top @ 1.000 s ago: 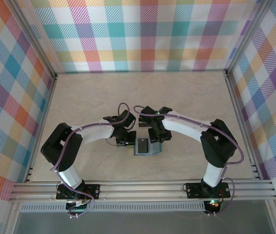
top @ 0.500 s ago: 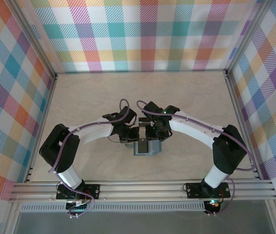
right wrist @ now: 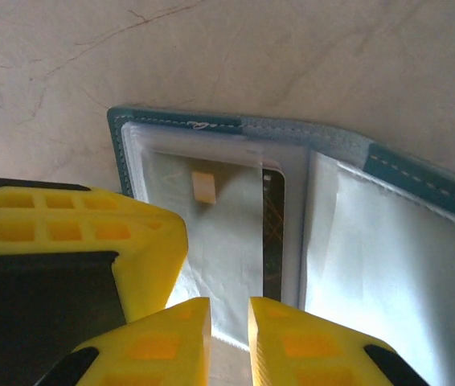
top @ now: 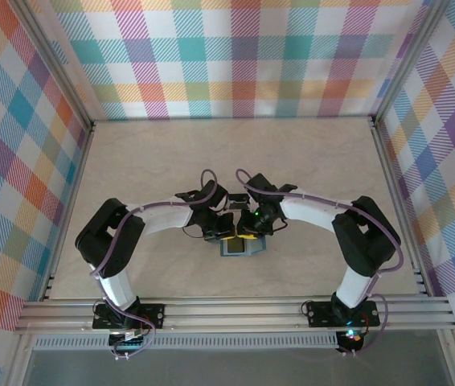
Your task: Take the credit cards out of the card holder
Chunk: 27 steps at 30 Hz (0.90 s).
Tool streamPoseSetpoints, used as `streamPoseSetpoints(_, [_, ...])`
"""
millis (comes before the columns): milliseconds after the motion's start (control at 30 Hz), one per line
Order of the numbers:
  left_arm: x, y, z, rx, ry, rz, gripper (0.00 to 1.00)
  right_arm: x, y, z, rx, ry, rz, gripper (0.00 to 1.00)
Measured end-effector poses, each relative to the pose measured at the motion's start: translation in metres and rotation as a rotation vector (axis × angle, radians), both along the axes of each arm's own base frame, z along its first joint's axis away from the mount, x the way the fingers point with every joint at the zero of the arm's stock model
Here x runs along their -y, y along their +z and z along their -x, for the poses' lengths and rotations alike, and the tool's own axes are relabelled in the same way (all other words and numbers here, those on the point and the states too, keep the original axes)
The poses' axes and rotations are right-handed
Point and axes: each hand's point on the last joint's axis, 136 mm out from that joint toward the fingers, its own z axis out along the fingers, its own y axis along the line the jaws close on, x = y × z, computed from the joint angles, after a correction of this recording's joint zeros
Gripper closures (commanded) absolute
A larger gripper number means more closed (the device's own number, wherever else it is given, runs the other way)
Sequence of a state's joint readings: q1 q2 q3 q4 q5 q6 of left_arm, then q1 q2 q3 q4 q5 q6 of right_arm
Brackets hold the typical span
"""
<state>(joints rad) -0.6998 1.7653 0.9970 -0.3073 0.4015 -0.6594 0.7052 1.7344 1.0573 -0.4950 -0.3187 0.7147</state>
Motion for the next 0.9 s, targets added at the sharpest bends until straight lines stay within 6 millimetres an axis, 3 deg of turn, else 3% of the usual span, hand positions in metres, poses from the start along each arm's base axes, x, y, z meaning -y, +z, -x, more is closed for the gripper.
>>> streamPoseSetpoints(400, [0.0,-0.003,0.001,-0.006,0.001,-0.003,1.0,-0.002,-0.015,-0.001,-0.023,-0.004,-0.001,0.74])
streamPoseSetpoints(900, [-0.003,-0.003,0.001,0.018,-0.017,-0.019,1.0,0.011,-0.023,-0.005,0.01,-0.001,0.074,0.71])
